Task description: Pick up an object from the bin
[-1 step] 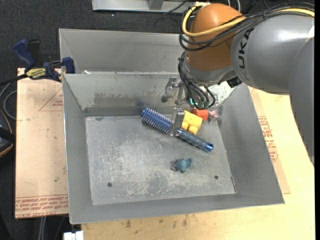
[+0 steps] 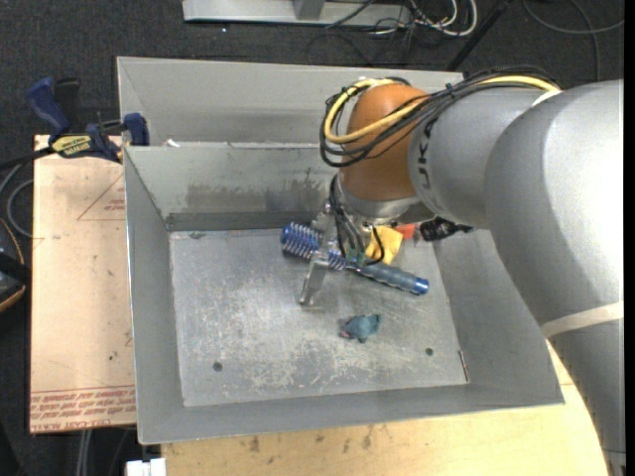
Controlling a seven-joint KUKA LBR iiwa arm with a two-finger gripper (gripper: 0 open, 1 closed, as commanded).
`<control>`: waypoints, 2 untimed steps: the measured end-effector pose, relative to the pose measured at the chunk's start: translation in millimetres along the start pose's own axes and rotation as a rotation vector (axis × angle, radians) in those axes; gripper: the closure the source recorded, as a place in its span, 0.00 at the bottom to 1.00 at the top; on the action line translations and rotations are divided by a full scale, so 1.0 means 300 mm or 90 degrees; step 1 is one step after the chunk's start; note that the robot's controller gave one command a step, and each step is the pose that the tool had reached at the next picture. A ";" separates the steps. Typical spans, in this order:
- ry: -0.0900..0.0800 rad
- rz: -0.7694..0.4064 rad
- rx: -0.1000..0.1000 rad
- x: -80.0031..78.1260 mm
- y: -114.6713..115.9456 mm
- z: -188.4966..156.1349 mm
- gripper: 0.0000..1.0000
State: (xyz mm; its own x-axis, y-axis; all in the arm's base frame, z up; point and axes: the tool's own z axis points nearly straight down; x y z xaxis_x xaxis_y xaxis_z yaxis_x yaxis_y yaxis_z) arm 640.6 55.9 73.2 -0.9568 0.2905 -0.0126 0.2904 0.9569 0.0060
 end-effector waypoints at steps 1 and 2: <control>0.006 0.078 0.003 0.054 0.003 -0.093 0.00; 0.008 0.205 0.004 0.094 0.005 -0.089 0.00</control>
Offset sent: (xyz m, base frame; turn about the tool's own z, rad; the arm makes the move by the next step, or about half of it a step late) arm -0.0164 0.0046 0.0268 0.1248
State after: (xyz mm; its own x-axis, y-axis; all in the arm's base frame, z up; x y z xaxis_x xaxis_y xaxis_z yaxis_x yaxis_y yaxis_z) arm 613.7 65.6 99.4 -0.8158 0.5783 0.0009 0.5783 0.8158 0.0010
